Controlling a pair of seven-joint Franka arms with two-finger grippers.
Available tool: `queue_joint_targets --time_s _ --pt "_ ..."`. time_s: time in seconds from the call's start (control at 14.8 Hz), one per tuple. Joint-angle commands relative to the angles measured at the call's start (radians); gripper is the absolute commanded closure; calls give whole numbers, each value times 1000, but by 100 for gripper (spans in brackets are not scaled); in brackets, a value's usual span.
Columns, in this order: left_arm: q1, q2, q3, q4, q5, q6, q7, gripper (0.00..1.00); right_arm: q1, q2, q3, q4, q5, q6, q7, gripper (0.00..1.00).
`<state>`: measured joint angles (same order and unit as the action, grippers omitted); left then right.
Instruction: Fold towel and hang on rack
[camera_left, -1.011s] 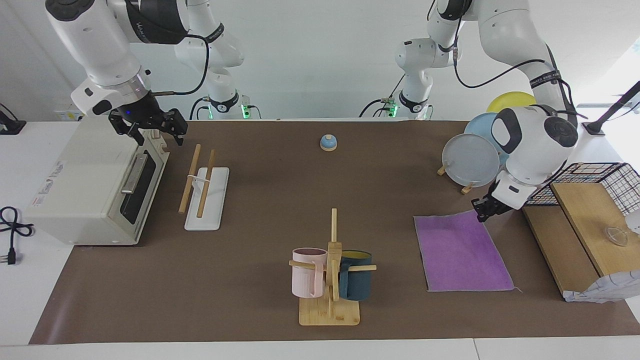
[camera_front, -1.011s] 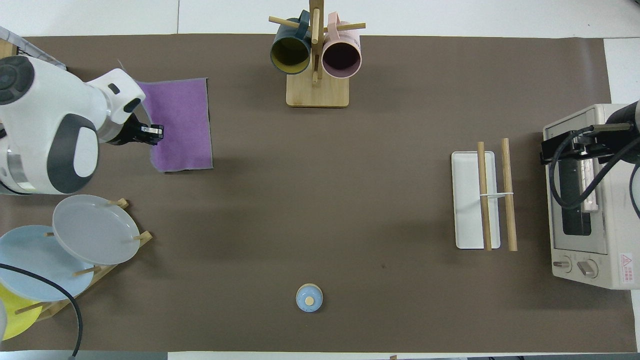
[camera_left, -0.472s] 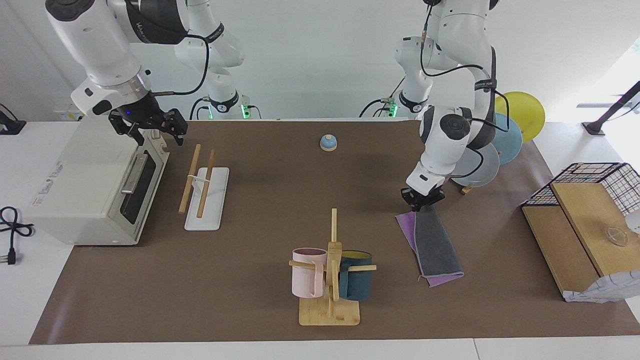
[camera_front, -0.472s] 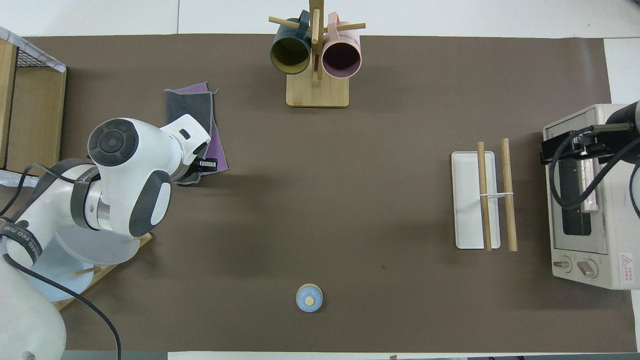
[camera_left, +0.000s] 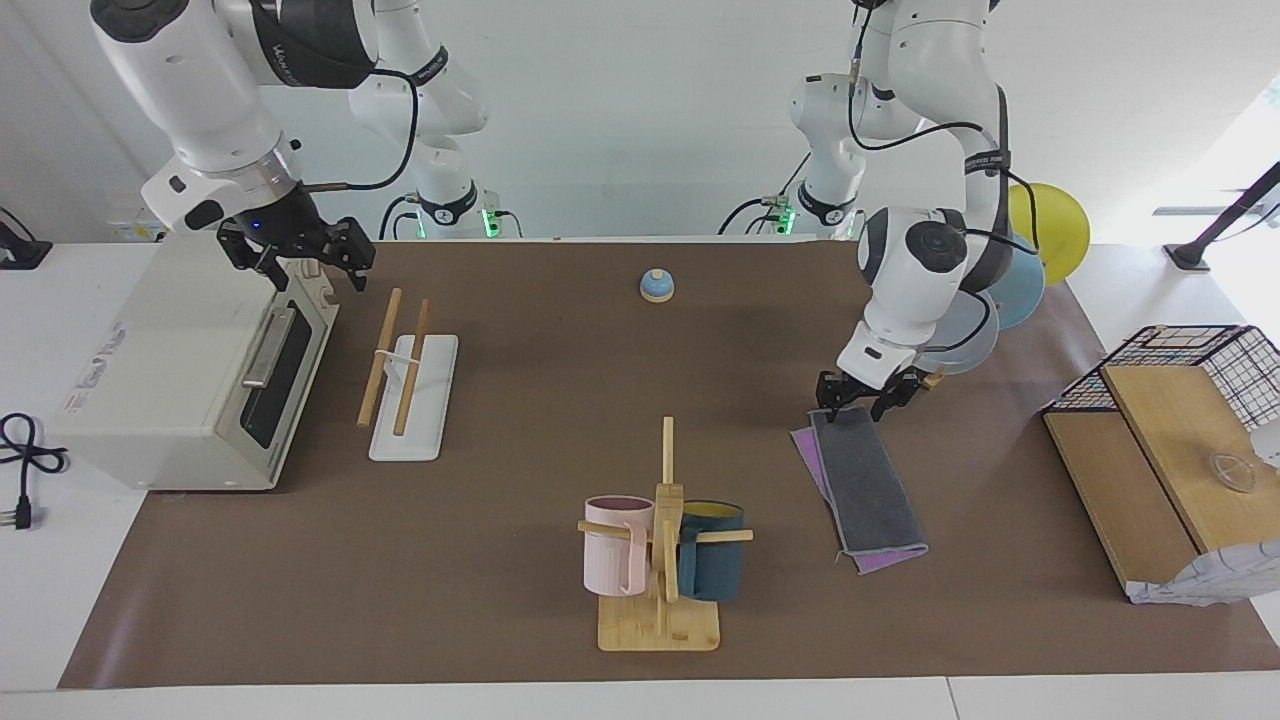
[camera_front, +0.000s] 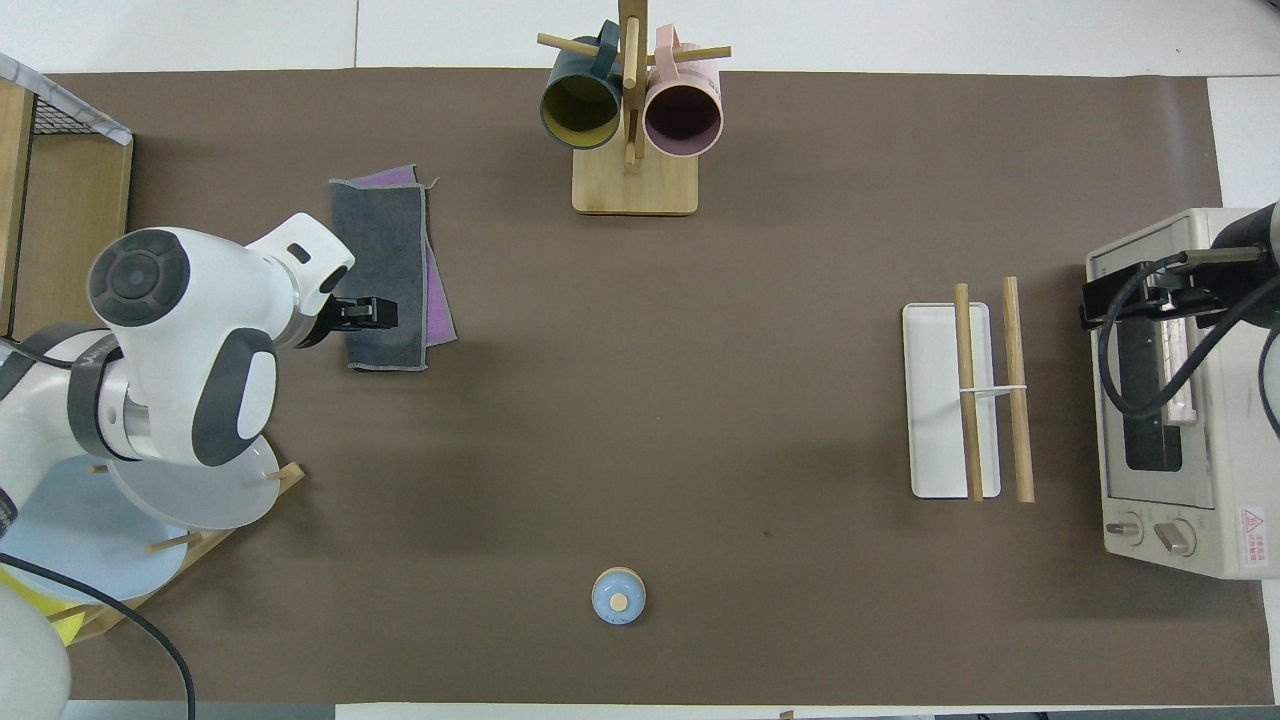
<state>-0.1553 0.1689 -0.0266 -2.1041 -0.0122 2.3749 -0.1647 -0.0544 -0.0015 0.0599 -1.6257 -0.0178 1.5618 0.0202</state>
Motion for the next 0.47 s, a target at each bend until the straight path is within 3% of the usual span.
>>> queue_joint_targets --time_s 0.0,0.13,0.4 --pt "54 33 -6 30 -159 15 150 0 -15 -12 8 -8 19 -17 -16 0" --pt "80 78 -6 71 -251 18 212 0 -15 -12 8 -8 19 -17 -16 0" --pt "80 155 -9 105 -278 39 238 4 -15 -12 8 -8 19 -17 -16 0"
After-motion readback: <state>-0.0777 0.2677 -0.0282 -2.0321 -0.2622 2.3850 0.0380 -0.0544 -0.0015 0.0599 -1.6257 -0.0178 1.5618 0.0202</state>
